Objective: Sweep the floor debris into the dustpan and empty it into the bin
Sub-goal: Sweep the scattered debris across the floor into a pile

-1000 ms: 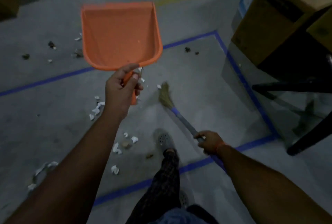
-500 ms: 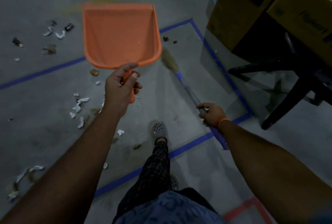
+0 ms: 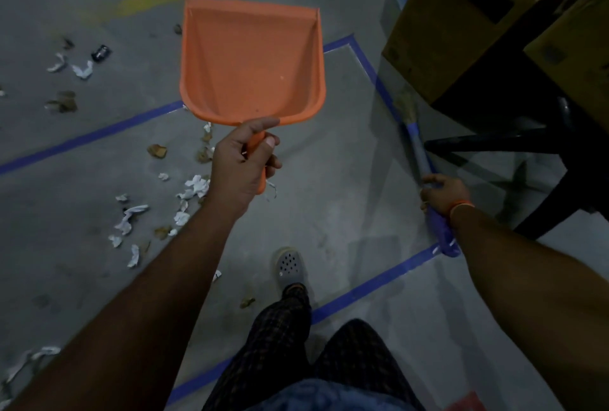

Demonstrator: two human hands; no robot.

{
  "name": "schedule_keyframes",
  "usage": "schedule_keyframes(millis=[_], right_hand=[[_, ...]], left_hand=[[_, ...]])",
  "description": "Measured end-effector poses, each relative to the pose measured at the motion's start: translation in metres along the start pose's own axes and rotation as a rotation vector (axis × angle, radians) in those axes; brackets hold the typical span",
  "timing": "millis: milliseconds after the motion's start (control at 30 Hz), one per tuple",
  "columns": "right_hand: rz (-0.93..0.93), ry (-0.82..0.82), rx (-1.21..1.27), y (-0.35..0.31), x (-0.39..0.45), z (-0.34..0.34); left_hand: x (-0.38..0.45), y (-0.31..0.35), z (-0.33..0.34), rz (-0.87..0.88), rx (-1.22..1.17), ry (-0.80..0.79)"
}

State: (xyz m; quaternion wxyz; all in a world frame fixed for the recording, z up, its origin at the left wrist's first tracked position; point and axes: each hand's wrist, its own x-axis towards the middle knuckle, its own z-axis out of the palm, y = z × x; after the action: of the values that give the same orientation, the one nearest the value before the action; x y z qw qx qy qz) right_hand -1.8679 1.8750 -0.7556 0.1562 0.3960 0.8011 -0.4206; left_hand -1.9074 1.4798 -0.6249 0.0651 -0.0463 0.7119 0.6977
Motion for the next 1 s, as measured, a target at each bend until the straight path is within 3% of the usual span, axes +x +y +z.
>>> schedule_keyframes(millis=[133, 267, 500, 700, 833, 1000], right_hand=[[0.042, -0.044, -0.026, -0.012, 0.03, 0.001], [0.008, -0.139, -0.209, -0.019, 0.054, 0.004], [-0.265, -0.372, -0.539, -0.061, 0.071, 0.033], [-0.456, -0.554, -0.575, -0.089, 0.086, 0.045], [-0.525, -0.517, -0.538, -0.093, 0.109, 0.029], [-0.501, -0.331, -0.505, -0.092, 0.146, -0.002]], left_hand=[[0.025, 0.003, 0.001, 0.017, 0.008, 0.002], [0.043, 0.003, 0.001, 0.001, 0.024, 0.055], [0.062, 0.003, 0.008, -0.032, 0.005, 0.201], [0.076, 0.008, 0.018, -0.037, 0.013, 0.288], [0.089, 0.012, 0.026, -0.017, 0.026, 0.334], [0.099, 0.014, 0.036, -0.012, 0.021, 0.358]])
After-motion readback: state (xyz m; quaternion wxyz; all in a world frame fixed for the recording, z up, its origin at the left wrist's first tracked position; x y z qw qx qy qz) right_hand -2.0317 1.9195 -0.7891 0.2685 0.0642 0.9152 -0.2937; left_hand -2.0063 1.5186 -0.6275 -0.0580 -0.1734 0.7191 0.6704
